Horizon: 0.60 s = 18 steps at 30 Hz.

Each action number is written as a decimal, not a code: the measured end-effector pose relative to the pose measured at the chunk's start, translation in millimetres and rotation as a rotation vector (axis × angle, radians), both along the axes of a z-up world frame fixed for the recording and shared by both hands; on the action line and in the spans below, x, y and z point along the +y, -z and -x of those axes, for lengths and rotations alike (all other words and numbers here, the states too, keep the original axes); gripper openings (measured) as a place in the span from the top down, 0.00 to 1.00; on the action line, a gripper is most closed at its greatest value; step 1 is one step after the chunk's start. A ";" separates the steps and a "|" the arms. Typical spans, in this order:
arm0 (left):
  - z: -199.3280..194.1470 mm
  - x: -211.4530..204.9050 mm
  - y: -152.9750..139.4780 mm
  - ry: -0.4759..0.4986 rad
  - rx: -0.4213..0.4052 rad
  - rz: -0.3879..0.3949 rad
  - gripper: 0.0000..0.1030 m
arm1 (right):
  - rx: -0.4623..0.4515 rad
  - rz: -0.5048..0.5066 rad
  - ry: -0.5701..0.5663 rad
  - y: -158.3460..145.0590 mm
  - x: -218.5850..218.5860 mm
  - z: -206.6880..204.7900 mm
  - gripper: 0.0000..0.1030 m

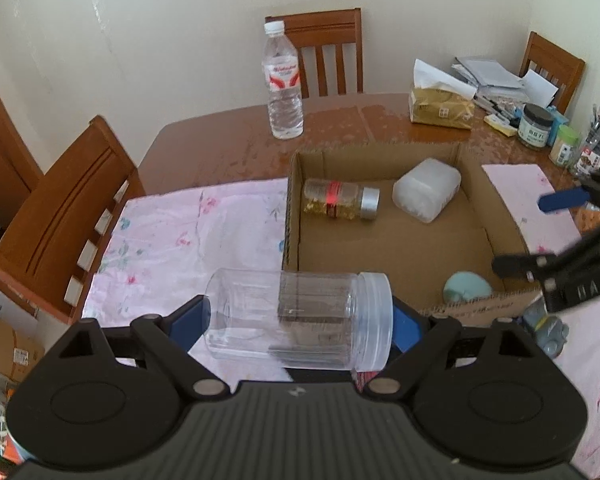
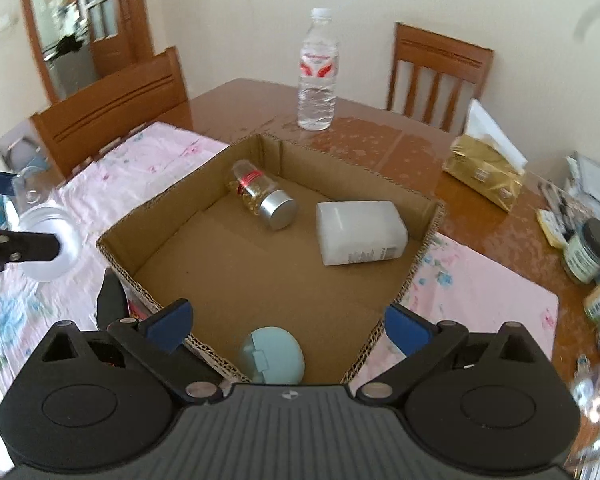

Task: Organize rigid objects
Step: 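Carry blue case into box with right gripper while left gripper carries clear jar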

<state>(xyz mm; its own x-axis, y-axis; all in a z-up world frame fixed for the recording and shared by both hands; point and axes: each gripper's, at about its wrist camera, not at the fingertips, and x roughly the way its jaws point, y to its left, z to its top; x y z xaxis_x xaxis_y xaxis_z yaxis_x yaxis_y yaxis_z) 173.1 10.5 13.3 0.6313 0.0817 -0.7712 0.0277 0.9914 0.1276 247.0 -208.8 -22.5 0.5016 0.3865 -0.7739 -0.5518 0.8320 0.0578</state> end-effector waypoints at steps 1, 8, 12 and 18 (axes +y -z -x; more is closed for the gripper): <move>-4.3 -1.2 0.0 0.008 -0.002 0.002 0.11 | -0.008 -0.003 0.015 -1.1 -0.5 4.2 0.00; -35.9 -11.6 10.2 0.133 -0.009 0.015 0.11 | -0.026 -0.005 0.136 -5.2 -8.6 32.9 0.00; -51.1 -13.1 17.0 0.204 0.001 0.037 0.11 | -0.024 0.040 0.235 -7.0 -13.0 45.1 0.00; -73.6 -9.1 24.1 0.264 -0.017 0.043 0.03 | -0.008 0.076 0.364 -4.2 -19.0 57.4 0.00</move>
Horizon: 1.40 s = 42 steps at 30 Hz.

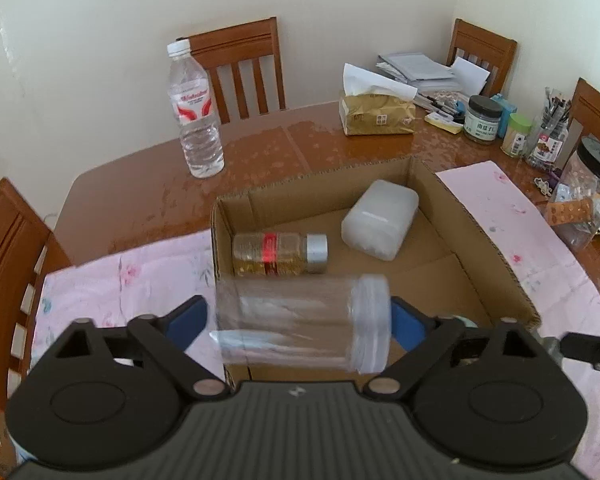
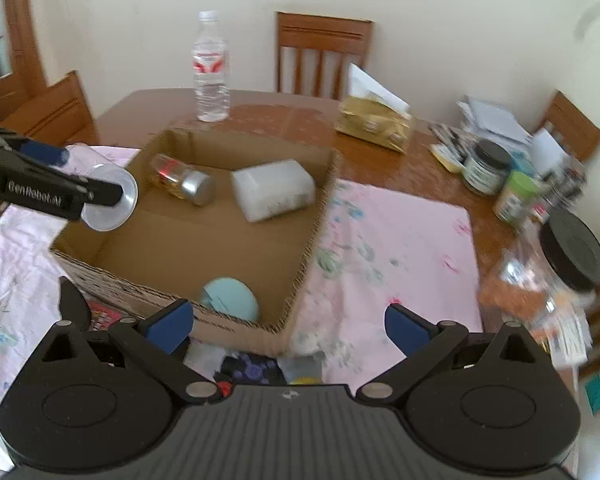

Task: Organize rigid objects
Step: 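Carry blue case into box with right gripper while left gripper carries clear jar, then move right gripper to gray cat figurine while left gripper approaches red S.L train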

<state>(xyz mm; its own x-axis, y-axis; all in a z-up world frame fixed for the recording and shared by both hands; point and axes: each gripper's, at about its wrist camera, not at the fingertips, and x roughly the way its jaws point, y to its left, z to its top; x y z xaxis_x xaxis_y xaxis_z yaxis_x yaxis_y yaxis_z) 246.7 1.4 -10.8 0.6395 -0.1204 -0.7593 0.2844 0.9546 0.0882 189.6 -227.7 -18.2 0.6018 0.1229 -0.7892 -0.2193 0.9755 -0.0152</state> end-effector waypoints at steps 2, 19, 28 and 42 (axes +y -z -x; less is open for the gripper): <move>-2.8 2.0 2.8 0.016 -0.008 -0.011 0.02 | 0.008 0.007 0.034 2.4 -0.7 4.4 0.00; 35.1 31.6 5.2 0.020 0.000 0.043 0.02 | 0.080 0.046 0.164 20.7 2.3 20.0 0.00; 71.3 24.2 17.3 -0.086 -0.007 -0.033 0.02 | 0.112 0.027 0.108 45.0 -10.6 27.4 0.00; 109.0 -7.4 53.1 -0.135 0.132 -0.011 0.02 | 0.154 0.030 0.055 83.4 -31.2 16.2 0.00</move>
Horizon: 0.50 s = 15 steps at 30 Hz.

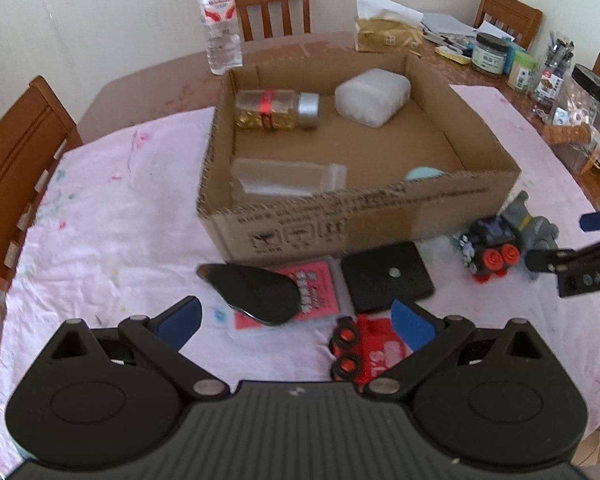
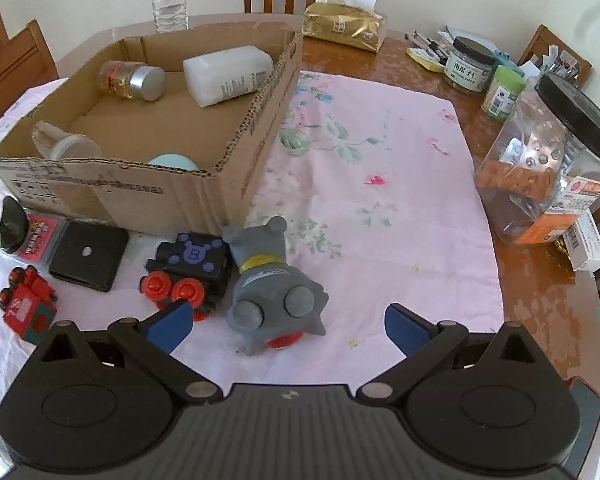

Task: Organize rigid objects
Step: 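Move right gripper to gray cat figurine while left gripper approaches red S.L train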

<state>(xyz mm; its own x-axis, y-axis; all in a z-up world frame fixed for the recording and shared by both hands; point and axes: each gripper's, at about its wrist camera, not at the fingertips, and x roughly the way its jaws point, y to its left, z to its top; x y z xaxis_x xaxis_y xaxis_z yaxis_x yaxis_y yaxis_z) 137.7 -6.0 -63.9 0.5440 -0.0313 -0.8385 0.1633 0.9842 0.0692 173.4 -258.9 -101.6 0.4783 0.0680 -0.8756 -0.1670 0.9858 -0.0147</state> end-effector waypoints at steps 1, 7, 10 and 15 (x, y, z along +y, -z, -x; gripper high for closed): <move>1.1 -1.9 1.4 0.003 0.004 0.002 0.02 | 0.000 -0.001 -0.001 1.3 -0.7 -1.1 0.00; 10.7 -14.1 16.0 0.024 0.043 -0.003 0.02 | -0.015 0.003 -0.043 0.0 2.7 1.6 0.00; 11.2 -15.7 26.0 0.026 0.066 0.010 0.02 | -0.012 -0.005 -0.071 -1.2 5.3 3.9 0.00; 9.7 -16.7 42.5 0.020 0.085 0.012 0.05 | -0.014 -0.014 -0.087 -0.5 7.7 7.8 0.00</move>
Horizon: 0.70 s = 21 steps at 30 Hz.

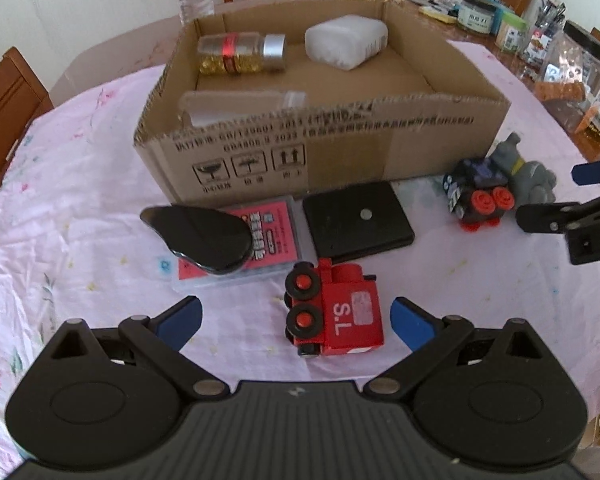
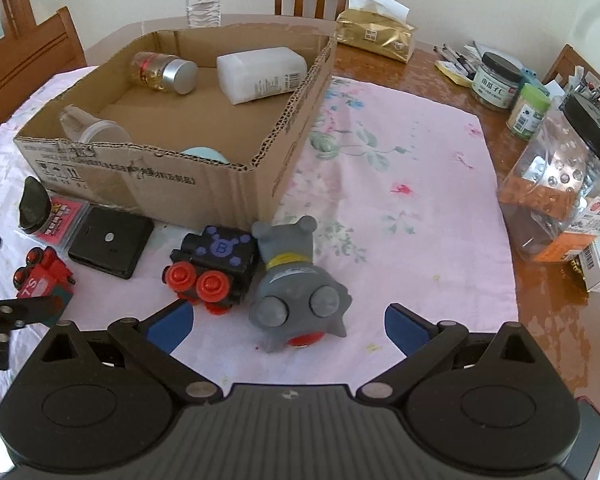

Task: Organize rigid objects
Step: 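Move right gripper to gray cat figurine while left gripper approaches red S.L train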

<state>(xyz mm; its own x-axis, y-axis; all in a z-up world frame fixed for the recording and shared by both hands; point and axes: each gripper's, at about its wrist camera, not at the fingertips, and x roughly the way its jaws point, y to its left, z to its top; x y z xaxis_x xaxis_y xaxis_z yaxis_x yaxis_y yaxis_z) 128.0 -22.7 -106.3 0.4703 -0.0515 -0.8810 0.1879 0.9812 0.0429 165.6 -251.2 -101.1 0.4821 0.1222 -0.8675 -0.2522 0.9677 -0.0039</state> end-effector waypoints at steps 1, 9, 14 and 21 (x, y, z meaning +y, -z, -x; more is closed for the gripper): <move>-0.5 -0.2 2.2 0.000 0.004 -0.002 0.05 | 0.000 0.006 -0.001 1.2 0.2 -0.2 0.00; -1.9 2.3 10.2 0.010 0.020 -0.006 0.05 | 0.001 0.041 0.047 16.1 -7.9 -8.9 0.00; -3.5 3.5 12.3 0.010 0.025 -0.010 0.06 | 0.019 0.048 0.087 21.0 -24.5 -9.3 0.00; -5.1 4.7 13.4 0.012 0.023 -0.011 0.08 | 0.014 0.074 0.123 22.2 -47.2 -6.1 0.00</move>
